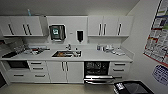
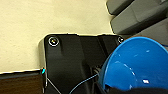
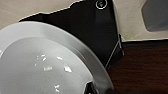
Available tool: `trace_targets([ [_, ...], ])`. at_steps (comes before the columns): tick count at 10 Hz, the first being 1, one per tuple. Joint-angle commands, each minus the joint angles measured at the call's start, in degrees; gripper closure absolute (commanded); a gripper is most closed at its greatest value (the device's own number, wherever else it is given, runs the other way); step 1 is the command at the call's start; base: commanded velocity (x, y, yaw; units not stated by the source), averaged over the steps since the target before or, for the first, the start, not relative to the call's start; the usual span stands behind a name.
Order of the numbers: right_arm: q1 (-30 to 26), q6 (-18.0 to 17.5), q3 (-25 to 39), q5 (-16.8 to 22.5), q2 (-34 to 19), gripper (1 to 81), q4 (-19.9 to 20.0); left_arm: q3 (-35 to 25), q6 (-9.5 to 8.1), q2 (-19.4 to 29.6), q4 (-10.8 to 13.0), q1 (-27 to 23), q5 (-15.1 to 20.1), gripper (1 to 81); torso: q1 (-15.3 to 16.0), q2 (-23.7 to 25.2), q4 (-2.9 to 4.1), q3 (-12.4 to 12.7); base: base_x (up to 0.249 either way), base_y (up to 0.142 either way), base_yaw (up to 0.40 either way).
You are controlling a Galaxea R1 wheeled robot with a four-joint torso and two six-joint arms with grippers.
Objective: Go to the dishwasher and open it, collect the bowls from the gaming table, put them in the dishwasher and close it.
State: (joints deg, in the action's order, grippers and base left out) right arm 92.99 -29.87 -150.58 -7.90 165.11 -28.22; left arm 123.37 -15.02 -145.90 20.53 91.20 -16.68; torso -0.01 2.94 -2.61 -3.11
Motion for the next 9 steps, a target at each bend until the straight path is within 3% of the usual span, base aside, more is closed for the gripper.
trace_targets([
  [1,-2.7,0.0,-0.1,1.4,-1.4,81.1,-0.3,-0.8,-0.01,1.0,0.3,-2.8,0.9,81.1,0.0,0.0,0.0,0.0,0.153,0.062,0.0],
  [9,-2.6,0.0,-0.1,1.3,-1.4,81.1,-0.3,-0.8,-0.01,1.0,0.3,-2.8,1.0,81.1,0.0,0.0,0.0,0.0,0.153,0.0,0.0],
])
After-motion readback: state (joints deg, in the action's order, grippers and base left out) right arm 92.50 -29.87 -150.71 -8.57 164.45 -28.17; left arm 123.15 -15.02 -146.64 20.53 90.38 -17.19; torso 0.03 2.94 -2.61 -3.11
